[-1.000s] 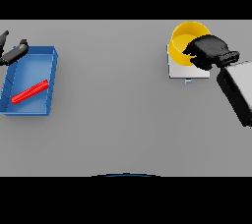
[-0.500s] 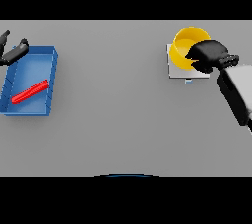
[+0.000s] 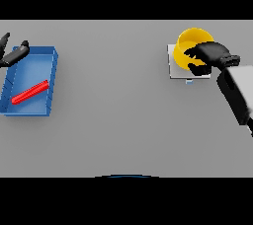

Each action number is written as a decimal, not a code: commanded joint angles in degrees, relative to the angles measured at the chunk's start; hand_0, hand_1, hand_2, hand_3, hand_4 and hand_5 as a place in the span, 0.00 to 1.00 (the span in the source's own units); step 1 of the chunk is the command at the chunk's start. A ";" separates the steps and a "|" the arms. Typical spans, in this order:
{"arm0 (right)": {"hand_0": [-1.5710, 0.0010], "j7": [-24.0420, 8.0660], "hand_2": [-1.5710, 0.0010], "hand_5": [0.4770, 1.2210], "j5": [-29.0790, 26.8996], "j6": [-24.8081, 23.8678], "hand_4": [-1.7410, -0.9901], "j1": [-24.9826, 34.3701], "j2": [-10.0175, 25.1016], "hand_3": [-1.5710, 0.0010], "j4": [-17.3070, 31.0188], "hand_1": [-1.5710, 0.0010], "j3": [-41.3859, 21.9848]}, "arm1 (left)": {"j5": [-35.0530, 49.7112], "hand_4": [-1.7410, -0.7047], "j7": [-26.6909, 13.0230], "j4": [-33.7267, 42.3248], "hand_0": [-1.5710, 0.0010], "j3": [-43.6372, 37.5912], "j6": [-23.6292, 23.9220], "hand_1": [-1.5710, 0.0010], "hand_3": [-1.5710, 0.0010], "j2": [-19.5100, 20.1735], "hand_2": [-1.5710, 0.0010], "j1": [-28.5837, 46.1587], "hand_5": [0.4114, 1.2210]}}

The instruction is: Pick up the red beaker and tilt it to pour out 1 green nut into yellow bowl. Pick up the yellow bowl and place it on the metallic measuring scale.

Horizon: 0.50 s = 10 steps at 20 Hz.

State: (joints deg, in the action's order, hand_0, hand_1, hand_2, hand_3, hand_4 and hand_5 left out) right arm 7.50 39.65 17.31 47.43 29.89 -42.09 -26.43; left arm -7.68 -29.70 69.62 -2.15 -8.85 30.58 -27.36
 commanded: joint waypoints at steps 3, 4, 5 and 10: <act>0.75 -1.00 0.81 0.50 0.13 0.71 0.35 0.83 -0.45 0.84 0.72 0.76 -0.05 | -0.05 0.88 -0.47 0.48 1.00 0.22 -0.27 1.00 1.00 0.12 1.00 -0.02 0.42; 0.80 -0.63 0.85 0.48 0.07 0.79 0.37 0.10 -0.15 0.87 0.37 0.81 -0.18 | 0.07 0.88 -1.21 0.53 1.00 0.04 -0.34 1.00 1.00 0.32 1.00 -0.45 0.42; 0.84 -0.35 0.88 0.47 0.54 0.95 0.39 0.12 0.07 0.89 0.52 0.84 -0.65 | -0.10 0.88 -1.12 0.11 1.00 0.20 -0.18 1.00 1.00 0.04 1.00 -0.77 0.42; 0.95 -1.59 0.96 0.42 1.10 2.84 0.46 0.74 0.06 0.97 1.25 0.95 -1.35 | -0.38 0.88 -0.50 0.90 1.00 0.43 0.37 1.00 1.00 -0.19 1.00 0.24 0.43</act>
State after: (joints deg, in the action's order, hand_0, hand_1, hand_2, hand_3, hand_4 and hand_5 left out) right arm 5.92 40.74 20.15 48.17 29.95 -40.84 -27.78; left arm -8.05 -30.18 70.52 -1.71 -8.50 30.38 -27.11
